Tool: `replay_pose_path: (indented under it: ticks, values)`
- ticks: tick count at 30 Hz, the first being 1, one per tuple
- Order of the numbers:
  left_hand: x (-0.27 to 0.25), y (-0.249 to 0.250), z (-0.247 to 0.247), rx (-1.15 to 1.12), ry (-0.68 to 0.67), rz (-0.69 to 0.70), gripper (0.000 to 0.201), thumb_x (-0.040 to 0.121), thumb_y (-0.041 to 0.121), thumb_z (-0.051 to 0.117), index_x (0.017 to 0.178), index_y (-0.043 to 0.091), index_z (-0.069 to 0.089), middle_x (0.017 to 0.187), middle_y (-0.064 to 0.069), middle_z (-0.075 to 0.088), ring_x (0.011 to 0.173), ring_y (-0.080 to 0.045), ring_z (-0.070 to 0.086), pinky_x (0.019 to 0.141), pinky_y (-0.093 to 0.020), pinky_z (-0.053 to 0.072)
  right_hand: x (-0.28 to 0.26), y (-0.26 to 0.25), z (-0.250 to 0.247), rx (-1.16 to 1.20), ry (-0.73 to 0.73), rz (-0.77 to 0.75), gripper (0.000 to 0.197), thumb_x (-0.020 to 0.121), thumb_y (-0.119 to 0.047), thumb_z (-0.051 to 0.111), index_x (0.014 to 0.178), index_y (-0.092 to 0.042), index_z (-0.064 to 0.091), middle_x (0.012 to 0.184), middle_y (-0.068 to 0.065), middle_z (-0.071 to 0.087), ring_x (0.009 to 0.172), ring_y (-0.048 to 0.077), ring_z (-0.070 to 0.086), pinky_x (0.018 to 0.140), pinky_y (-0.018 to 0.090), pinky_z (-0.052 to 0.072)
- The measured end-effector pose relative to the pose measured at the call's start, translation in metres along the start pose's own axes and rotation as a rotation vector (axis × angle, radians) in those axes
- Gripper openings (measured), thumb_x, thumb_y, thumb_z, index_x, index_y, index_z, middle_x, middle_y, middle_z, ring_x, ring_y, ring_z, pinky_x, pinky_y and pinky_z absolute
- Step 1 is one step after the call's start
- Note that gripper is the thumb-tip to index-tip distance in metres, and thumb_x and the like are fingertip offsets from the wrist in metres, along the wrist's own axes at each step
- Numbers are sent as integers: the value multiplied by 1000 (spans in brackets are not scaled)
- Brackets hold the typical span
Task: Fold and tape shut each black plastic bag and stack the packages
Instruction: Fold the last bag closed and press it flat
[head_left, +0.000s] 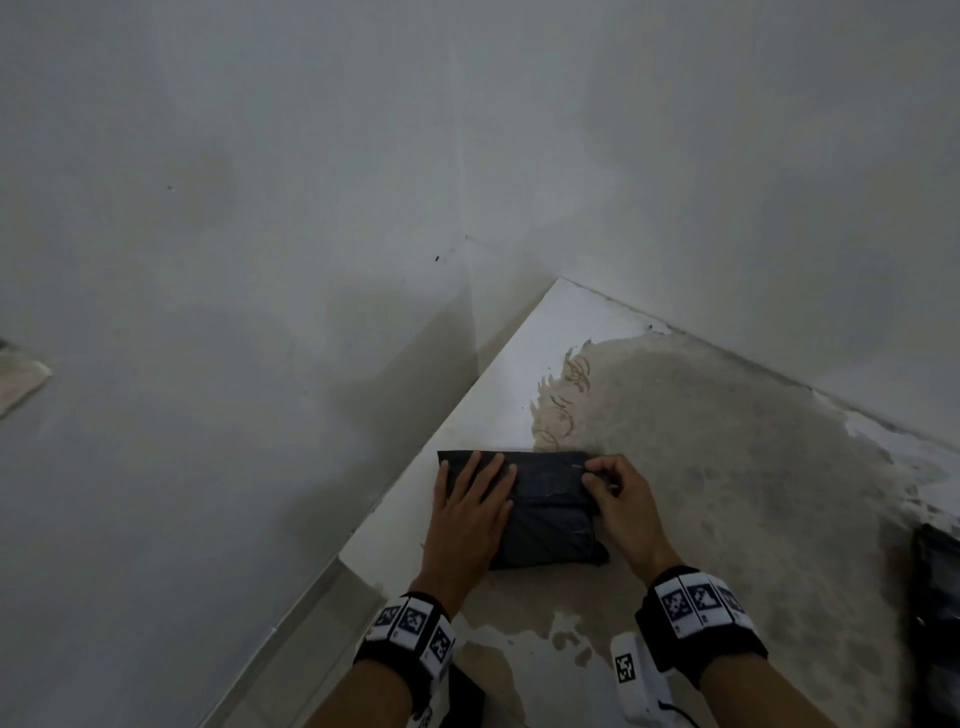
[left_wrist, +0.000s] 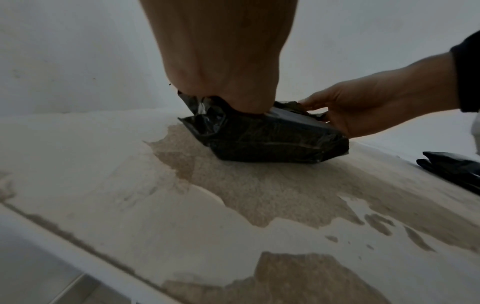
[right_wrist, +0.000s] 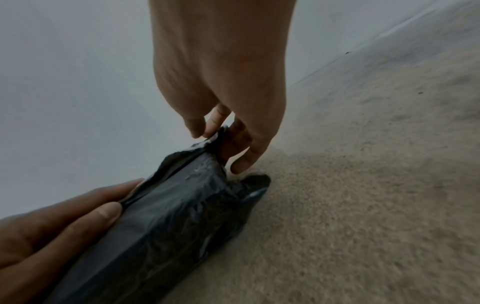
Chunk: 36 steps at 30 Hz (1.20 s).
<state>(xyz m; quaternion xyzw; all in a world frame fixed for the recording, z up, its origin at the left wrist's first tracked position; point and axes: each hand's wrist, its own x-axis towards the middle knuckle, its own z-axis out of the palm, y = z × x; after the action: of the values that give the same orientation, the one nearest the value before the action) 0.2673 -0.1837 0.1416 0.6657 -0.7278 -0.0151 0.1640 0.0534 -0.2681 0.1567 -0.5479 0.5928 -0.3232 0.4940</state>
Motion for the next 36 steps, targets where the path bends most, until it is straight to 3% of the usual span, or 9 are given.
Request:
replay_pose_path:
  ticks: [5,10,13,16,18,25,30,34,36]
  values:
    - [6,1,-2,-35,-10,-50,45,104,37,35,137,22,61,144,1,57,139,-25,47,116,-52,21,3,-5,3,-79,18,-39,17,98,-5,59,98,-22,63,103,1,65,92,17,61,72,23,48]
    - [4,-2,-1,-114,-47,-86,52,107,46,26,143,22,54,151,2,50,146,-20,36,121,-46,17,-1,-4,5,-300,75,-128,19,95,-9,64,99,-27,62,116,6,52,105,21,53,95,39,50]
    - [2,-4,0,-95,-79,-81,55,107,47,23,147,20,49,156,1,44,150,-21,29,122,-48,14,-11,-19,17,-575,206,-394,18,95,-24,63,113,-21,67,129,10,51,117,24,48,103,43,44]
    - [-3,1,1,-45,-81,-66,54,106,41,27,152,15,42,161,-4,35,153,-26,21,121,-54,11,-24,-9,40,-811,-71,-663,44,106,-42,37,138,-21,59,150,11,48,141,31,39,114,49,35]
    - [-10,5,2,-26,-76,-67,56,106,38,28,154,12,37,164,-6,28,154,-28,15,121,-55,10,-30,9,49,-959,-220,-722,54,110,-44,20,150,-20,45,158,10,42,148,32,31,118,51,29]
    - [-23,2,5,1,-107,-41,63,106,48,23,158,13,22,166,-10,19,155,-29,11,121,-55,14,-36,12,45,-1102,-298,-671,61,110,-47,17,157,-14,35,164,10,29,151,32,28,120,50,20]
    - [-30,4,7,-54,-105,-167,69,106,48,22,158,3,17,166,-22,7,155,-33,8,122,-49,15,-44,20,29,-990,-190,-530,69,108,-53,20,157,-6,31,165,17,26,152,32,23,120,48,23]
    - [-35,16,6,-183,-58,-314,72,105,48,23,160,4,7,167,-18,-10,155,-34,-1,124,-46,15,-56,31,28,-729,-55,-396,67,107,-56,18,162,-18,12,166,18,17,141,35,43,110,42,45]
    - [-35,17,7,-232,-42,-333,74,105,50,21,160,4,2,167,-15,-15,155,-32,-3,123,-46,17,-57,34,27,-686,-53,-394,67,105,-59,14,162,-26,4,167,13,18,138,32,47,107,41,47]
